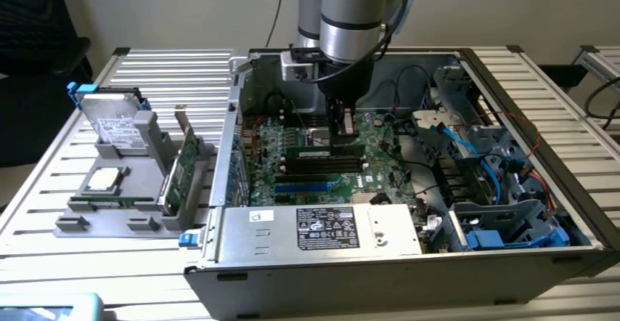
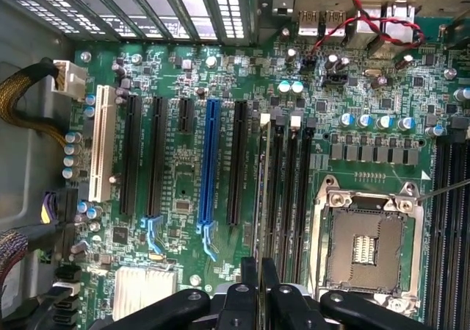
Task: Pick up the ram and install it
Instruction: 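Insert the ram into the slot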
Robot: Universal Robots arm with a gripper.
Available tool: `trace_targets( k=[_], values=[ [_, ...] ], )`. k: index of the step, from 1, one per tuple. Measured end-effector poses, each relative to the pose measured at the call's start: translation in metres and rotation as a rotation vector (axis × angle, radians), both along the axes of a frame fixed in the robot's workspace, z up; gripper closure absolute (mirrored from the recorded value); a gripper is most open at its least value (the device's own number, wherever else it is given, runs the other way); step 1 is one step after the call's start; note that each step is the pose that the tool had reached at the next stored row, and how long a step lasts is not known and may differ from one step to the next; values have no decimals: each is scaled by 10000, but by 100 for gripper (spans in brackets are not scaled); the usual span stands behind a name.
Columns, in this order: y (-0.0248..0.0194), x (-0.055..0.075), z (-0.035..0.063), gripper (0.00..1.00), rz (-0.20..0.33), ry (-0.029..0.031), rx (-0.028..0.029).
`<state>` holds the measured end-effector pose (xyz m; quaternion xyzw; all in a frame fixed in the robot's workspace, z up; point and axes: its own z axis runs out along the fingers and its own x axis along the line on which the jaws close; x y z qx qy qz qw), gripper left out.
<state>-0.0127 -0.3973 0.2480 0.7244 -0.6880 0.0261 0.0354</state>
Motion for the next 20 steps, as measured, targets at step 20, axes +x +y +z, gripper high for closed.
trace_targets(
  k=[20],
  values=[
    [43,0,-76,86,0,-1,-100]
  ],
)
